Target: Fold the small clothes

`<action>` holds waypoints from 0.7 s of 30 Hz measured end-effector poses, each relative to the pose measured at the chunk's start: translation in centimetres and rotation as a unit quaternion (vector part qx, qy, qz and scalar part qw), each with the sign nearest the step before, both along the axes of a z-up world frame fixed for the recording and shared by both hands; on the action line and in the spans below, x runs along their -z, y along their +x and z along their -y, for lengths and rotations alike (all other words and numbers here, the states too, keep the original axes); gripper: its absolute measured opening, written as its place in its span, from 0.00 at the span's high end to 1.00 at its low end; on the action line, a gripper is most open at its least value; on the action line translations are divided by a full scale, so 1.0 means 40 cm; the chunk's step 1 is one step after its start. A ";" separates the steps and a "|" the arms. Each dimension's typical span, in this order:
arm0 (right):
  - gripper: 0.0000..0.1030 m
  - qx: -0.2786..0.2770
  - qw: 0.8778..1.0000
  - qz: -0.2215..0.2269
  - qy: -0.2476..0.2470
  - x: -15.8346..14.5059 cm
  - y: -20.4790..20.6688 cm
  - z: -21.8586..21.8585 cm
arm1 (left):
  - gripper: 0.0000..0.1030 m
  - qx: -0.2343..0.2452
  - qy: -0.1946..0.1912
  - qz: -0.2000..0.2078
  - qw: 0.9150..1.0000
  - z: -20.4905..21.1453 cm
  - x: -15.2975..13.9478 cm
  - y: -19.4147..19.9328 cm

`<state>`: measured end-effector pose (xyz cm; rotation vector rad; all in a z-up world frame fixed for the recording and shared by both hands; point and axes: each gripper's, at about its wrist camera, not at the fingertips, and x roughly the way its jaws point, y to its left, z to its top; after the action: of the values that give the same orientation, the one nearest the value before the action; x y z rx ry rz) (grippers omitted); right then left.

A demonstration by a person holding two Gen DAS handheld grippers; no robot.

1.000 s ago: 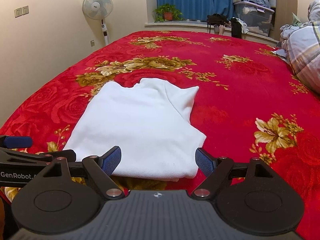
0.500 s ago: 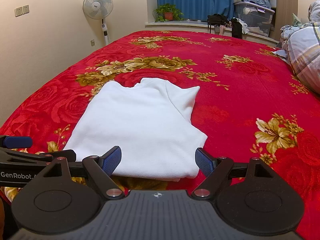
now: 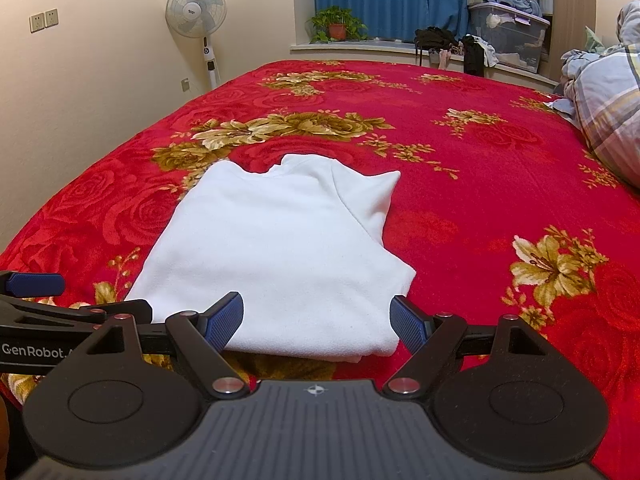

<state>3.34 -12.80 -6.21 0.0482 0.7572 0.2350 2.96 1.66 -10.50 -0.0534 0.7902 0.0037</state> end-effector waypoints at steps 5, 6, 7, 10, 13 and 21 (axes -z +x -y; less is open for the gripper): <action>0.21 -0.001 1.000 -0.001 0.000 0.002 0.000 -0.001 | 0.00 0.000 0.000 -0.001 1.000 -0.001 0.001 0.000; 0.21 -0.001 1.000 -0.001 0.000 0.002 0.000 -0.001 | 0.00 0.000 0.000 -0.001 1.000 0.000 0.001 0.000; 0.21 -0.001 1.000 -0.001 0.000 0.002 0.000 0.000 | 0.00 0.000 0.000 -0.001 1.000 0.000 0.001 0.000; 0.22 -0.001 1.000 -0.001 0.000 0.002 0.000 -0.001 | 0.00 -0.001 0.000 -0.001 1.000 0.000 0.003 -0.001; 0.22 -0.001 1.000 -0.001 0.000 0.003 -0.001 -0.001 | 0.00 0.000 0.000 -0.001 1.000 -0.001 0.003 -0.001; 0.22 -0.001 1.000 -0.001 0.000 0.002 0.000 -0.001 | 0.00 0.000 -0.001 -0.001 1.000 -0.001 0.002 -0.001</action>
<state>3.33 -12.76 -6.30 0.0472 0.7598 0.2362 2.94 1.72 -10.59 -0.0548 0.7927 0.0040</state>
